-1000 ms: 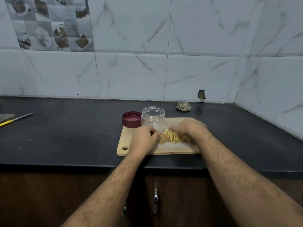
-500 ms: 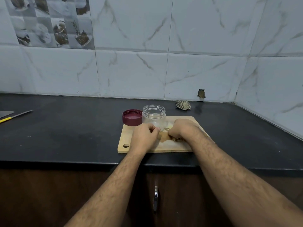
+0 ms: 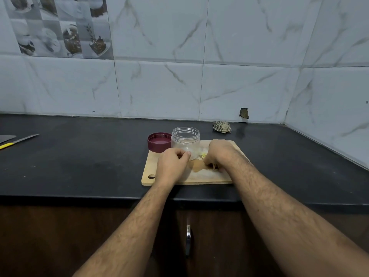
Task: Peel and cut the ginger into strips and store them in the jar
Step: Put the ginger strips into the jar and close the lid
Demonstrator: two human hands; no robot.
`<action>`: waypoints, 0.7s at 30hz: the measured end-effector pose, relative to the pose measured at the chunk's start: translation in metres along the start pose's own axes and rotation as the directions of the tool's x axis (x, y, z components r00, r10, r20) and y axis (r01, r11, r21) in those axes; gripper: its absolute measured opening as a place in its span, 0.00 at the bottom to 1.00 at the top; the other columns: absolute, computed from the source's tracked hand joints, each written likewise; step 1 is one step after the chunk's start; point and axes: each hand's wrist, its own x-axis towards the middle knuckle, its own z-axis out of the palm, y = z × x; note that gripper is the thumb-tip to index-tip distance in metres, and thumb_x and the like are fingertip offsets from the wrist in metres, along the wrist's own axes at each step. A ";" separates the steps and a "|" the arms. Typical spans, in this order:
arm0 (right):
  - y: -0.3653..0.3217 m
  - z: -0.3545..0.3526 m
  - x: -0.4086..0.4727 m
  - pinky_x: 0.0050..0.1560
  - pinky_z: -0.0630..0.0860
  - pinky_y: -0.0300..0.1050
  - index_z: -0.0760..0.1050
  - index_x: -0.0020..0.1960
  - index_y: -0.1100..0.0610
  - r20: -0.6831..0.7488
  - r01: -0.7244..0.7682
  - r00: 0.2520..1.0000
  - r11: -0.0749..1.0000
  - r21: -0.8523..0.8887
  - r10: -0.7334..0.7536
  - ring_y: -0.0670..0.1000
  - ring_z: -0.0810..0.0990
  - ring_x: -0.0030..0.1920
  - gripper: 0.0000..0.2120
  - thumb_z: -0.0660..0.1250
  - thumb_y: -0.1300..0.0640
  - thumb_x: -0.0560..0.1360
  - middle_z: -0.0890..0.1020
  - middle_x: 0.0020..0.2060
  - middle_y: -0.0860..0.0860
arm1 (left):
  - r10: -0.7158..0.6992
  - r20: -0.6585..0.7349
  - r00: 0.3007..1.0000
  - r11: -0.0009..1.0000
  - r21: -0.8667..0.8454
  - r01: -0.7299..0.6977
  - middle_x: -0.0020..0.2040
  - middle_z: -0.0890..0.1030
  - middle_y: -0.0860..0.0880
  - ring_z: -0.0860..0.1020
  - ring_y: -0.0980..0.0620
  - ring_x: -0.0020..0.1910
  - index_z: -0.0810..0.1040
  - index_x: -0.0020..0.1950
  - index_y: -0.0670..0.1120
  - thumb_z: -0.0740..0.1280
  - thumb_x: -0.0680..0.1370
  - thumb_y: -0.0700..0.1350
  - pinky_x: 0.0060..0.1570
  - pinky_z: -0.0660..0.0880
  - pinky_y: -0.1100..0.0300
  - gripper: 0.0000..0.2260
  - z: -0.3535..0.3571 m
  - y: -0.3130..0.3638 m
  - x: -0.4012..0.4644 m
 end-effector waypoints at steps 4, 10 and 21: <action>0.001 0.001 0.000 0.33 0.78 0.43 0.76 0.41 0.57 -0.039 0.016 0.999 1.000 0.025 -0.015 0.50 0.79 0.35 0.10 0.76 0.58 0.67 0.79 0.36 0.51 | -0.066 -0.058 0.996 0.984 -0.166 0.056 0.28 0.79 0.54 0.78 0.55 0.34 0.78 0.33 0.49 0.67 0.77 0.49 0.41 0.74 0.58 0.13 -0.005 -0.001 0.002; 0.013 -0.007 0.008 0.37 0.84 0.50 0.79 0.44 0.61 0.010 -0.002 1.000 0.973 0.233 0.000 0.54 0.84 0.27 0.04 0.71 0.66 0.70 0.83 0.32 0.55 | -0.142 -0.133 0.981 0.949 -0.299 0.097 0.31 0.81 0.53 0.79 0.56 0.35 0.81 0.40 0.49 0.68 0.77 0.49 0.45 0.79 0.52 0.08 -0.010 -0.004 0.012; 0.026 -0.049 0.018 0.42 0.82 0.51 0.72 0.40 0.61 0.001 0.086 0.995 0.893 0.441 -0.096 0.54 0.78 0.24 0.07 0.66 0.70 0.73 0.77 0.29 0.58 | -0.053 -0.228 0.972 0.996 -0.082 0.035 0.60 0.77 0.50 0.73 0.56 0.56 0.75 0.66 0.48 0.68 0.77 0.55 0.57 0.70 0.59 0.20 -0.002 -0.010 0.025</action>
